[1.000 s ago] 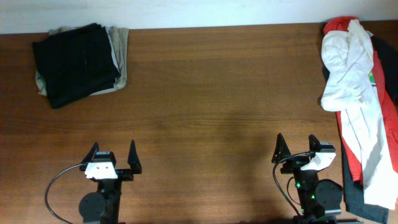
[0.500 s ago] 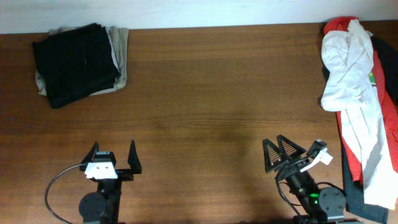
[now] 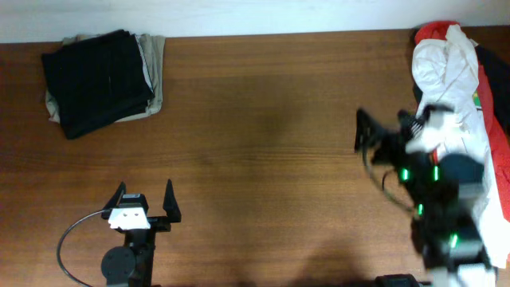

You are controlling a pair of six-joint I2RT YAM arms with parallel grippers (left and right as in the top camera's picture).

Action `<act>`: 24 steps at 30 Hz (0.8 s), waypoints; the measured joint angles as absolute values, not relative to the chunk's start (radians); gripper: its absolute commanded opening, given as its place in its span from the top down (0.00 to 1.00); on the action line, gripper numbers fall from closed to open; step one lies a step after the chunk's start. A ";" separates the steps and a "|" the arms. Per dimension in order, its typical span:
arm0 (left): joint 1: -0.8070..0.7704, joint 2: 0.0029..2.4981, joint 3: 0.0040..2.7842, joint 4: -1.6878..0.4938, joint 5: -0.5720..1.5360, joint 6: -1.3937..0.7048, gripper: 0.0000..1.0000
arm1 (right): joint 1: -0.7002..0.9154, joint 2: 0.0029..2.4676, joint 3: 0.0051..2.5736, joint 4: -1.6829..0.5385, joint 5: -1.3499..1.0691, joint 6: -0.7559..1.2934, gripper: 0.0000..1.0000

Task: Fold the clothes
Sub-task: 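Reach the right gripper to the white T-shirt on the right pile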

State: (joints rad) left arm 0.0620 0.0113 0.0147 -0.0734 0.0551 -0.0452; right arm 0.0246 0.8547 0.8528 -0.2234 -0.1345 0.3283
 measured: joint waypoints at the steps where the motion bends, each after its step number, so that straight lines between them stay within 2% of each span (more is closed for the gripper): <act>1: 0.062 0.011 0.015 -0.074 0.055 -0.045 0.01 | 0.025 0.959 0.955 -0.284 -0.075 0.308 0.01; 7: 0.062 0.010 0.015 -0.075 0.055 -0.045 0.01 | 0.005 1.449 1.396 -0.637 0.270 0.231 0.01; 12: 0.062 0.010 0.015 -0.075 0.054 -0.045 0.01 | -0.063 1.677 1.432 -0.580 0.408 0.140 0.01; 16: 0.062 0.010 0.015 -0.075 0.054 -0.045 0.01 | -0.229 1.871 1.525 -0.651 0.422 0.091 0.01; 18: 0.062 0.010 0.015 -0.075 0.055 -0.045 0.01 | -0.312 1.952 1.597 -0.687 0.364 0.074 0.07; 22: 0.062 0.010 0.015 -0.075 0.055 -0.045 0.01 | -0.429 1.990 1.655 -0.665 0.208 0.067 0.08; 24: 0.062 0.010 0.015 -0.075 0.055 -0.045 0.01 | -0.484 1.996 1.662 -0.644 0.137 0.067 0.16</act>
State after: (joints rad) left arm 0.0620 0.0101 0.0147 -0.0746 0.0547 -0.0452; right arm -0.4839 1.9965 1.6615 -0.6437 0.1371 0.0666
